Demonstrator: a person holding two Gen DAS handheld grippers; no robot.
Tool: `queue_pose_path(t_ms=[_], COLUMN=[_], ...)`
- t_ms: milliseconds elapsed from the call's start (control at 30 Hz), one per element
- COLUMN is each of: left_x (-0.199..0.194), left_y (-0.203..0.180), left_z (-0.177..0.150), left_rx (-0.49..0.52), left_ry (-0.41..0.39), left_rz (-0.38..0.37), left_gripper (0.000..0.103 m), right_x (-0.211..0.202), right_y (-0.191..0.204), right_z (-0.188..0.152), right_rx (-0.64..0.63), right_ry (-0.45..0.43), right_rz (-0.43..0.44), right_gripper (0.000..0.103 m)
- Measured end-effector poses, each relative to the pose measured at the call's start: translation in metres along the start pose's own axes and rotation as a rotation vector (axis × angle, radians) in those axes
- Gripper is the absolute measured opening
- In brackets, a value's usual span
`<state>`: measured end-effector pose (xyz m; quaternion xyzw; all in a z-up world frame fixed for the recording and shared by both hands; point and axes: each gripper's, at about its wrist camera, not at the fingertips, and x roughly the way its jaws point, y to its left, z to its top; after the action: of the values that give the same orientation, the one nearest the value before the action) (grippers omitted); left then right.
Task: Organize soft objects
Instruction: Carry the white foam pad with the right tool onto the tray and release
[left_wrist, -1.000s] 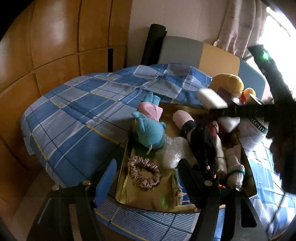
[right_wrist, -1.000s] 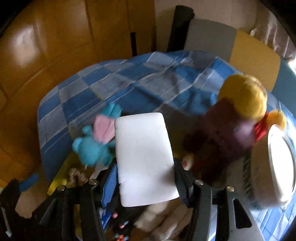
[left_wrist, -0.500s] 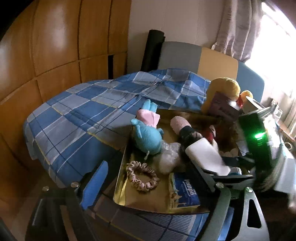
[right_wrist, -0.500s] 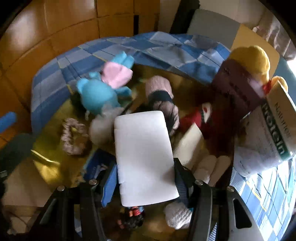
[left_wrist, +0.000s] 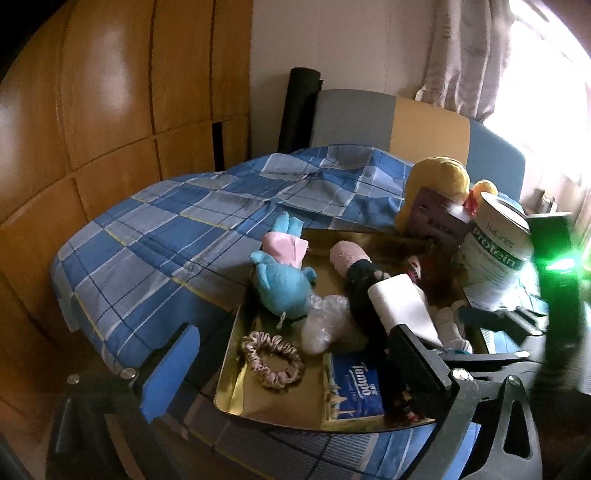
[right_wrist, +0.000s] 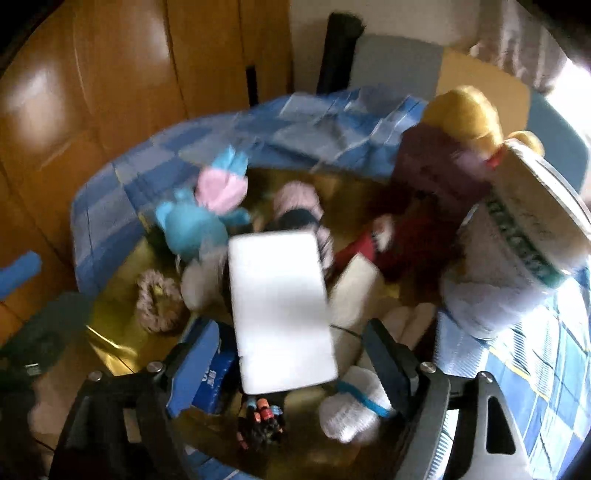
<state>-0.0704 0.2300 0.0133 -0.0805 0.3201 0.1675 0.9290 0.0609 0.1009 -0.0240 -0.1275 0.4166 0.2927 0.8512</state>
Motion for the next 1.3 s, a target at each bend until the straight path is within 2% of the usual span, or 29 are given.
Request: queue_pose_path(t_ms=[167, 400, 600, 1300], left_x=[-0.007, -0.014, -0.018, -0.014], left_y=[-0.018, -0.044, -0.060, -0.058], left_z=[0.003, 0.003, -0.001, -0.005], left_rx=[0.032, 0.068, 0.080, 0.075], left_ry=[-0.020, -0.043, -0.051, -0.021], left_rz=[-0.008, -0.032, -0.044, -0.035], left_gripper=[0.103, 0.103, 0.103, 0.103], right_x=[-0.033, -0.055, -0.067, -0.066], right_y=[-0.022, -0.049, -0.058, -0.055], right_z=[-0.018, -0.046, -0.058, -0.059], right_rx=[0.097, 0.188, 0.207, 0.223], right_ry=[-0.093, -0.134, -0.165, -0.164], right_rz=[-0.090, -0.222, -0.273, -0.252], right_gripper=[0.082, 0.082, 0.082, 0.082])
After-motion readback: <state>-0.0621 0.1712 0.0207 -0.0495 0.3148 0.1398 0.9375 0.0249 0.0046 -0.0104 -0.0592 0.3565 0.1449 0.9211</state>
